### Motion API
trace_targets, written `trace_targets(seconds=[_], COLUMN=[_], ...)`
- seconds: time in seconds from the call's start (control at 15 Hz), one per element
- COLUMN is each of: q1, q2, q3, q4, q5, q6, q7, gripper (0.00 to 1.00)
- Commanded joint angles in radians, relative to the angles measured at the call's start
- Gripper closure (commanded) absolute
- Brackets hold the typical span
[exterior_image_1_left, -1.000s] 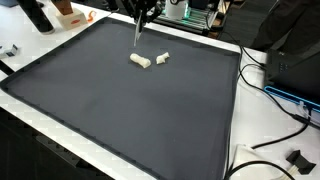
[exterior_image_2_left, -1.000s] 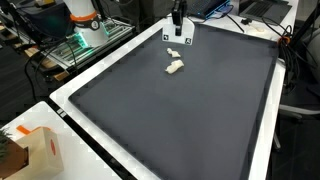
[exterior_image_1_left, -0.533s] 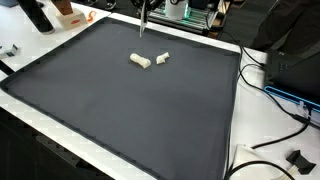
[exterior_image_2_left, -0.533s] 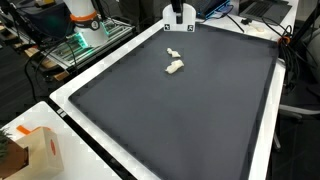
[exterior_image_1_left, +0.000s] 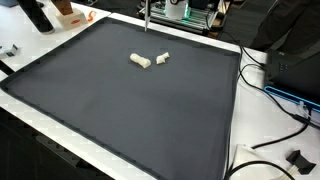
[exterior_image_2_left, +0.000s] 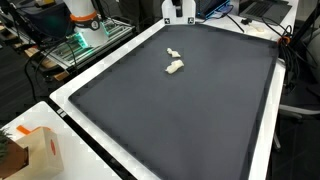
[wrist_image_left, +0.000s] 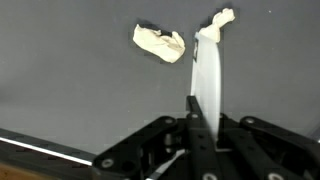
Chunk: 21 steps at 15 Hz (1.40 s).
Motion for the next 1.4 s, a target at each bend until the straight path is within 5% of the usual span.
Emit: trace_targets(seconds=[0.0,0.33,1.33], q1=[-0.008,-0.008,-0.063], q2=[0.0,-0.001,0.279], q3=[0.008,0.008,-0.005], q4=[0.001,-0.004,0.026], q5=[0.002,0.002,-0.002], q6=[-0.002,-0.002,0.134], q7=[-0.001,-0.002,-0.071], gripper=[0.96,0.99,0.99])
